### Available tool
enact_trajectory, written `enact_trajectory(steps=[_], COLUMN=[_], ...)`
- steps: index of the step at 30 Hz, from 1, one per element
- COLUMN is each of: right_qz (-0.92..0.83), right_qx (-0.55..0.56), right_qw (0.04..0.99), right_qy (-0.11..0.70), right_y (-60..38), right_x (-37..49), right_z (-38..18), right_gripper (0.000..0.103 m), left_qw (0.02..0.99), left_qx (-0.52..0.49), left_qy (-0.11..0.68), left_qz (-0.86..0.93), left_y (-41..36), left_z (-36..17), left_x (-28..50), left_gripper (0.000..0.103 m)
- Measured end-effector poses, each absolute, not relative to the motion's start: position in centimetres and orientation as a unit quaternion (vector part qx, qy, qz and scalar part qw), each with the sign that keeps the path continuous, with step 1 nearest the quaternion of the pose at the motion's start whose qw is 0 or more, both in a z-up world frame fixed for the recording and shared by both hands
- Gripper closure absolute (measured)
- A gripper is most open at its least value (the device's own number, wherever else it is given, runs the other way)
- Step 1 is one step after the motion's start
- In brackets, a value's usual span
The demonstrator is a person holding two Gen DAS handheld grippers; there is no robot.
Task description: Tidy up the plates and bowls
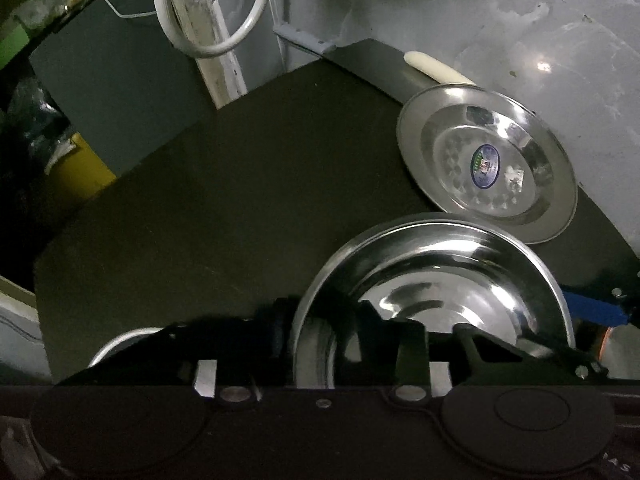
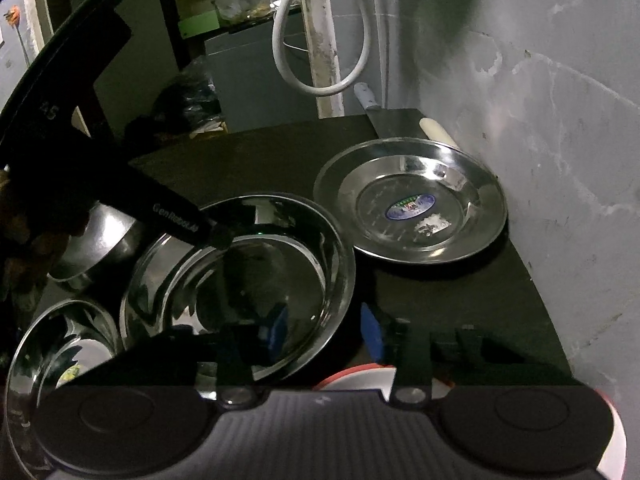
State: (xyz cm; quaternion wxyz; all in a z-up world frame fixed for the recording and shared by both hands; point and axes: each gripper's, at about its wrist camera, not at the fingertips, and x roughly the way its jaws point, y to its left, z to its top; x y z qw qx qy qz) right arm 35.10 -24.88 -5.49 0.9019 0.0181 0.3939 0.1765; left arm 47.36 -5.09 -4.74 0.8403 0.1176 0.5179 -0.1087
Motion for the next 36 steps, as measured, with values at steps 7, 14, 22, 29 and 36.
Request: enact_trajectory(steps=[7,14,22,29,36], right_qz=[0.161,0.133,0.129,0.158,0.182], right_qx=[0.06,0.09,0.116,0.139,0.138], right_qw=[0.904,0.923,0.934,0.924,0.909], right_qy=[0.392,0.348,0.312,0.32,0.349], right_y=[-25.9,-27.2,-27.3,-25.2,-22.1], right_x=[35.2,33.8,31.8,29.4,26.8], right_z=[-5.6,-3.2,0.1,2.2,2.1], right_gripper=[0.087,0.095,0.096,0.096,0.095], left_qw=[0.842,0.868,0.901,0.91,0.9], left_qx=[0.082,-0.038,-0.046,-0.049,-0.067], left_qy=[0.525,0.49,0.425,0.407,0.43], left_qz=[-0.094,-0.073,-0.074,-0.055,-0.032], left_y=[-4.7,-3.0,-2.0,1.2,5.1], left_z=[-4.3,-1.2,3.4,5.7,4.6], left_x=[47.3,45.0,40.6,36.2,31.1], left_gripper=[0.071,0.071,0.075,0.077,0.08])
